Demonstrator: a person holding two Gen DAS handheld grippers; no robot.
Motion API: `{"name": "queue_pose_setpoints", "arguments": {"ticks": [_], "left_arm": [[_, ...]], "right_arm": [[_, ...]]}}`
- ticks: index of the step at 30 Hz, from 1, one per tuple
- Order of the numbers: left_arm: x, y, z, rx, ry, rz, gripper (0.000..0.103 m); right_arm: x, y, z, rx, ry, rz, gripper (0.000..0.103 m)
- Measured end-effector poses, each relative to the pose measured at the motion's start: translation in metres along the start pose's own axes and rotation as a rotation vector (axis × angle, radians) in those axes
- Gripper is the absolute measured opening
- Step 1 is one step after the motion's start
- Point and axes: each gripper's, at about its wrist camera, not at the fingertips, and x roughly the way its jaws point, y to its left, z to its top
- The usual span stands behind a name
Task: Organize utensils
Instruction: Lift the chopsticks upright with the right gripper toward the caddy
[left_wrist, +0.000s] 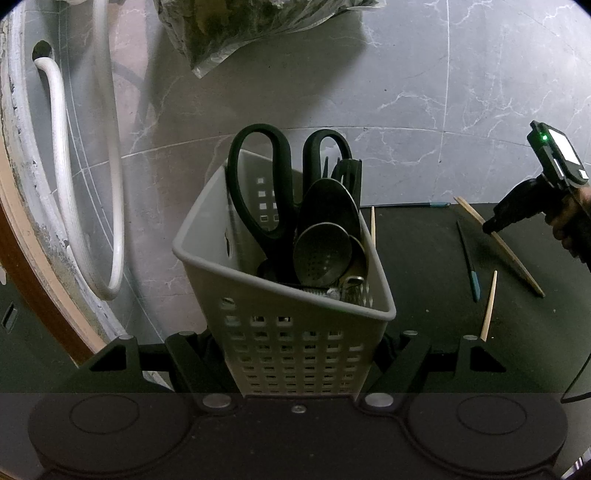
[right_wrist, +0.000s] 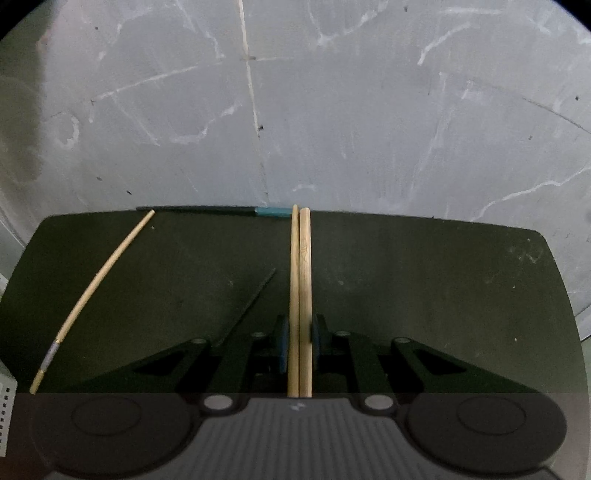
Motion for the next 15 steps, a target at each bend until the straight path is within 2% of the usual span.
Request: {"name": "queue_pose_setpoints", "arguments": {"ticks": [7,15], "left_arm": [[0.000,0.000,0.000,0.000,-0.001,0.000,0.076],[0.000,0.001,0.000,0.001,-0.001,-0.001,0.076]], "right_arm": [[-0.023,-0.002,-0.009,0.031,-0.067,0.038,0.014],[-0.069,0.000,-0.020,0.052,-0.209,0.084,0.014]]}}
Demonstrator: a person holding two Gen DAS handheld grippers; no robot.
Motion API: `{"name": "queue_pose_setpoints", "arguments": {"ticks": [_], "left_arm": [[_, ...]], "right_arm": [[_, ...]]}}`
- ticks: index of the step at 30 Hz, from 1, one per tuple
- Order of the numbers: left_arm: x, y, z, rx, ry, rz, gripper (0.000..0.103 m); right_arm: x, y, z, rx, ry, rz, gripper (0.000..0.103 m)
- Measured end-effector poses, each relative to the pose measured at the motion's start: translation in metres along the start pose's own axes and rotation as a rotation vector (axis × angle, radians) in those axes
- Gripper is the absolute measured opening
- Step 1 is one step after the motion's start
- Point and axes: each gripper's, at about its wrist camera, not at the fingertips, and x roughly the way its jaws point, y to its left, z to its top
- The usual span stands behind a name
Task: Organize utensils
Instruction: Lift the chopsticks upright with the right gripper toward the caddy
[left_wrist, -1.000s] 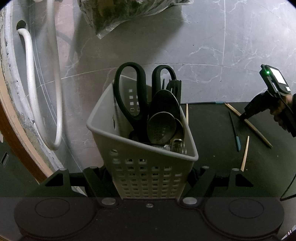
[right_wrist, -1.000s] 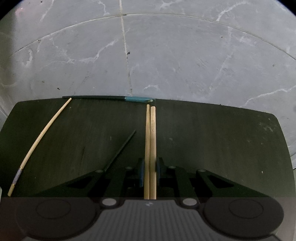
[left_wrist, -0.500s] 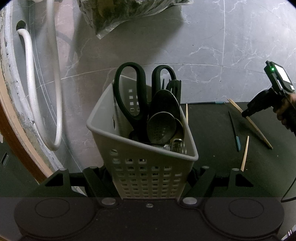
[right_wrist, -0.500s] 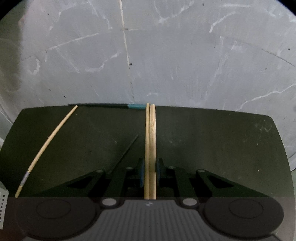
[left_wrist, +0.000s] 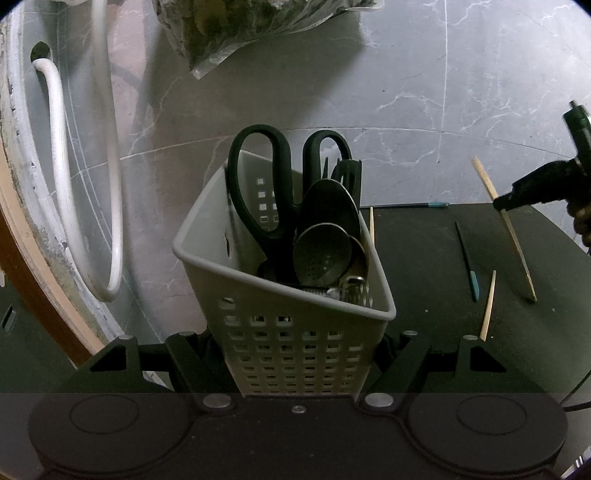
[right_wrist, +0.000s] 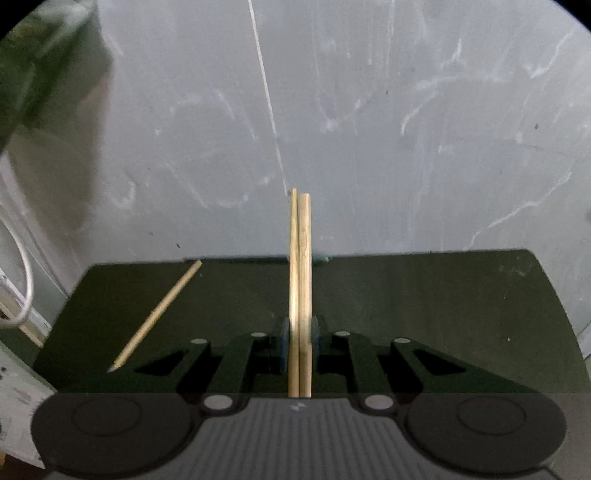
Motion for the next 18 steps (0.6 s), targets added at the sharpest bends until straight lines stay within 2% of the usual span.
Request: {"name": "queue_pose_setpoints", "arguments": {"ticks": [12,18], "left_arm": [[0.000,0.000,0.000,0.001,-0.004,-0.004,0.076],[0.001,-0.001,0.000,0.001,-0.005,-0.004,0.076]], "right_arm": [[-0.059,0.025,0.015,-0.047,-0.191,0.065,0.014],[-0.094,0.051,0.028,-0.109,-0.281,0.145,0.014]]}}
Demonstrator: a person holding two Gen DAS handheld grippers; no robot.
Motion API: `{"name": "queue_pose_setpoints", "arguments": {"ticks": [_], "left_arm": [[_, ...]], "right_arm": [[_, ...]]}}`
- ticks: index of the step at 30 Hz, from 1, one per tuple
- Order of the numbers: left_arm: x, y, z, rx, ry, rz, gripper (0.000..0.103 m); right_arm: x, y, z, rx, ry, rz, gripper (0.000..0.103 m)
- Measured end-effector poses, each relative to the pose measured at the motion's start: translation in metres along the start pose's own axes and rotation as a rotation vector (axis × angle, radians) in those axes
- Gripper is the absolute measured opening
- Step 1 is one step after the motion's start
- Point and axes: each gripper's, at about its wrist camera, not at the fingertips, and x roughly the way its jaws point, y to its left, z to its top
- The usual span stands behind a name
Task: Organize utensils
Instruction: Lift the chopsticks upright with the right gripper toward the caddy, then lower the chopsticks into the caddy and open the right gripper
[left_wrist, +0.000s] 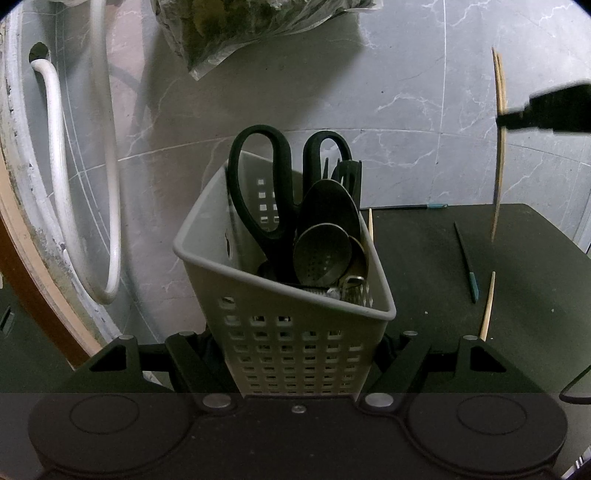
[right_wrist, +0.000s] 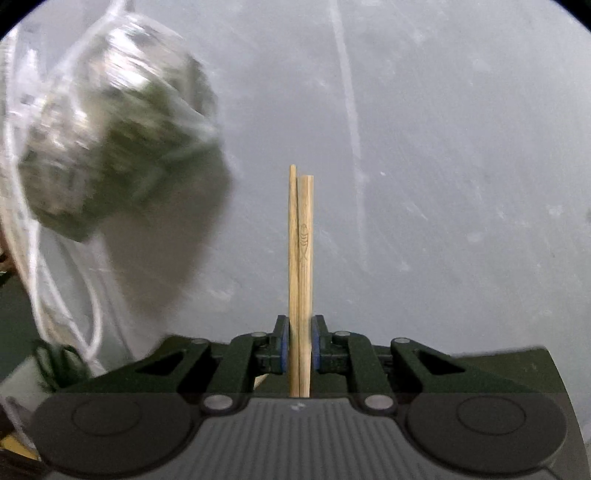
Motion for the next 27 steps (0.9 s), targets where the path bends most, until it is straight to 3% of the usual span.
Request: {"name": "queue_pose_setpoints", "arguments": {"ticks": [11,18,27], "left_arm": [[0.000,0.001,-0.001,-0.001,-0.002,-0.001,0.076],[0.003,0.001,0.003,-0.006,-0.006,-0.003,0.076],[0.004,0.002,0.000,-0.010,-0.015,-0.006,0.076]], "right_arm": [[-0.044,0.073,0.040,-0.101,-0.126,0.302,0.014],[-0.051,0.123,0.057,-0.141,-0.195,0.495,0.014],[-0.015,0.162,0.039,-0.157,-0.131,0.623,0.014]]}}
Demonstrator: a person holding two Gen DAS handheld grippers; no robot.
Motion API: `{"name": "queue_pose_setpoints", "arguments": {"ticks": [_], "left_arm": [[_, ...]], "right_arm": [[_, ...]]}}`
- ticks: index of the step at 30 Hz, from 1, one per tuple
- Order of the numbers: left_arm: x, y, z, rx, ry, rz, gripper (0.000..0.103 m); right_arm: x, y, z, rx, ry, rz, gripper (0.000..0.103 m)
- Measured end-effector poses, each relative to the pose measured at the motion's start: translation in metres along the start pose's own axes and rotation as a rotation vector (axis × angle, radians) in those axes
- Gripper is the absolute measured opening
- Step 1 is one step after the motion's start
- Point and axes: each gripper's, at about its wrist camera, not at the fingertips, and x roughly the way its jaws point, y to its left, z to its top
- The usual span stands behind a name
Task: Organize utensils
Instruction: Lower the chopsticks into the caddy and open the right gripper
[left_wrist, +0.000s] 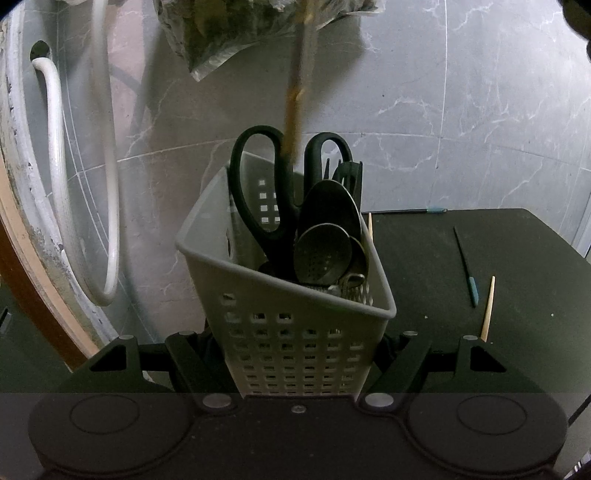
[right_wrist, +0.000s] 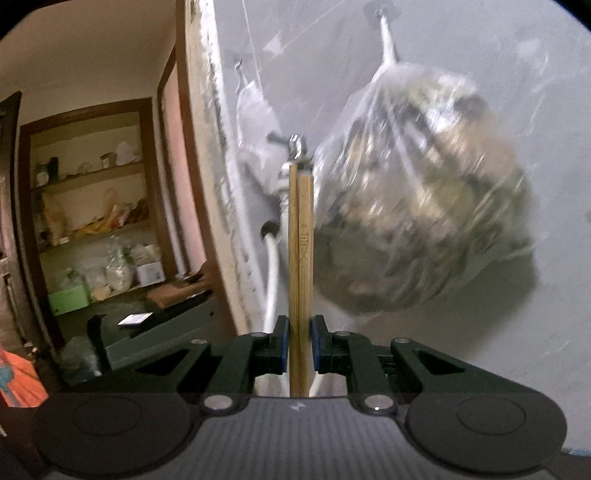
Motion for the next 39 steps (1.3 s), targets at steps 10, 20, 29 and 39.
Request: {"name": "queue_pose_setpoints", "arguments": {"ticks": [10,20,29,39], "left_arm": [[-0.002,0.002,-0.003,-0.005,-0.007,-0.009,0.076],[-0.002,0.002,-0.002,-0.006,-0.006,-0.008,0.076],[-0.002,0.002,-0.003,-0.007,-0.007,-0.008,0.076],[0.003,0.001,-0.001,-0.002,0.008,-0.003,0.076]], "right_arm": [[0.029,0.009,-0.039,-0.008,0.069,-0.017,0.014],[0.028,0.023,-0.064,-0.103,0.052,-0.039,0.014],[0.032,0.020,-0.076,-0.112,0.118,-0.055,0.015],[0.001,0.003,-0.073,-0.021,0.064,-0.098,0.084]]}}
